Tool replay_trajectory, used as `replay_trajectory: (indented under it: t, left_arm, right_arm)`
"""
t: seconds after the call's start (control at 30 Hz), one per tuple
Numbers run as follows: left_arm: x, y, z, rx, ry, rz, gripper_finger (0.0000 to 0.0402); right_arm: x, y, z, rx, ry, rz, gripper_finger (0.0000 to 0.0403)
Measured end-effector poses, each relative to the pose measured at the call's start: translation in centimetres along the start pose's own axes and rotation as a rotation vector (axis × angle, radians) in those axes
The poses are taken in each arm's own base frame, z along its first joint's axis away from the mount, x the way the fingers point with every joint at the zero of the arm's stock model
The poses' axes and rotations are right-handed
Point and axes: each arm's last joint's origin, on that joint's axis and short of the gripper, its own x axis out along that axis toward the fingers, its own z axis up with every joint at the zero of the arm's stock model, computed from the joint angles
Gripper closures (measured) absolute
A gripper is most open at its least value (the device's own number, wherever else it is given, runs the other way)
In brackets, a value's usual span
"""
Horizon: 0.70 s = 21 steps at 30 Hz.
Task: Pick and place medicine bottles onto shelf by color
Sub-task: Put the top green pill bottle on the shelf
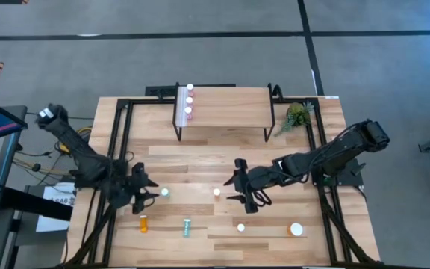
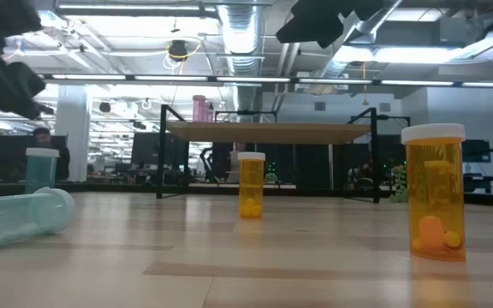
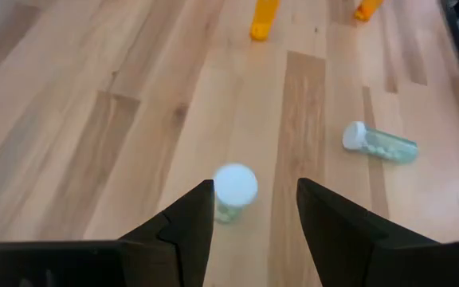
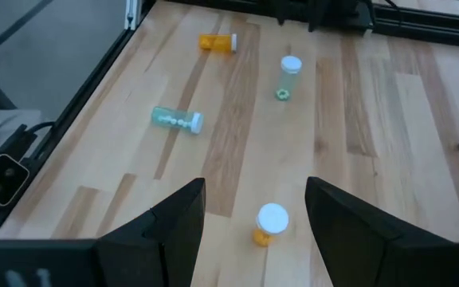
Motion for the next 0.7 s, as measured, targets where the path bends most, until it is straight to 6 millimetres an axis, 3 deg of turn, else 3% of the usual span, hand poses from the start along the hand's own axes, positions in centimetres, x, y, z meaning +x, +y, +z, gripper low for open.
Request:
replay_trajectory:
  t: [0.17, 0.33, 0.7]
  left_arm:
    - [-0.4, 0.2, -2.2, -0.050, -0.036, -0.014, 0.0235]
    - [0.5, 1.1, -4.6, -0.159, -0.064, -0.010, 0.0235]
    - [2.3, 2.6, -7.2, -0.211, -0.098, -0.056, 0.0235]
  right_arm:
    - [0.0, 0.0, 0.2, -0.003, -0.022, -0.001, 0.0163]
    - [0.0, 0.0, 0.4, -0.018, -0.036, -0.002, 0.0163]
    - [0.0, 0.0, 0.5, -0.019, -0.049, -0.001, 0.0163]
